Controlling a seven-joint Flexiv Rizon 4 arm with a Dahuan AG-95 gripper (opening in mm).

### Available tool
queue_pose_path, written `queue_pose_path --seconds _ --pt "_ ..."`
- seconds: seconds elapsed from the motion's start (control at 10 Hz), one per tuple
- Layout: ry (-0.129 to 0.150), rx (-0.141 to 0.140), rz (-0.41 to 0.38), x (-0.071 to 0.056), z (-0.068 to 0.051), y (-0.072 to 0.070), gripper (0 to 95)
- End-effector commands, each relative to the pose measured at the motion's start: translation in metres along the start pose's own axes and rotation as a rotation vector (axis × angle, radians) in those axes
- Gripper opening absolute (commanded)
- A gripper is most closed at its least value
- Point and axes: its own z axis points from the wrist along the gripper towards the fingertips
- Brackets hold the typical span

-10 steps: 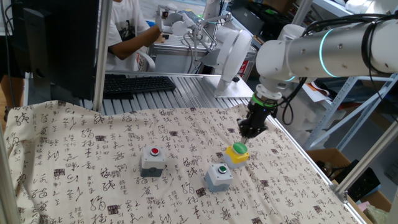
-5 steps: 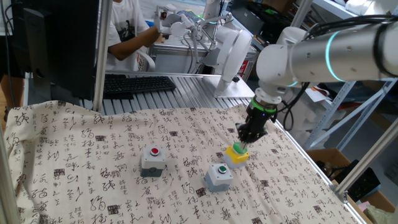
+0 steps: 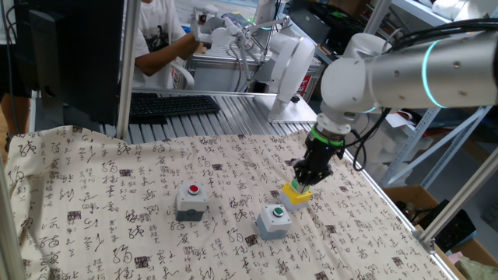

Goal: Press three buttons from left to right in sequence

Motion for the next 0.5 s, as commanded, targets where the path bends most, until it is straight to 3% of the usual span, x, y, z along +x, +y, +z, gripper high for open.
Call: queue_pose_path --seconds 0.1,0.5 --pt "0.005 0.003 0.008 0.002 0.004 0.006 0.0" --pt "0.001 0.004 0.03 0.011 0.013 0.022 0.0"
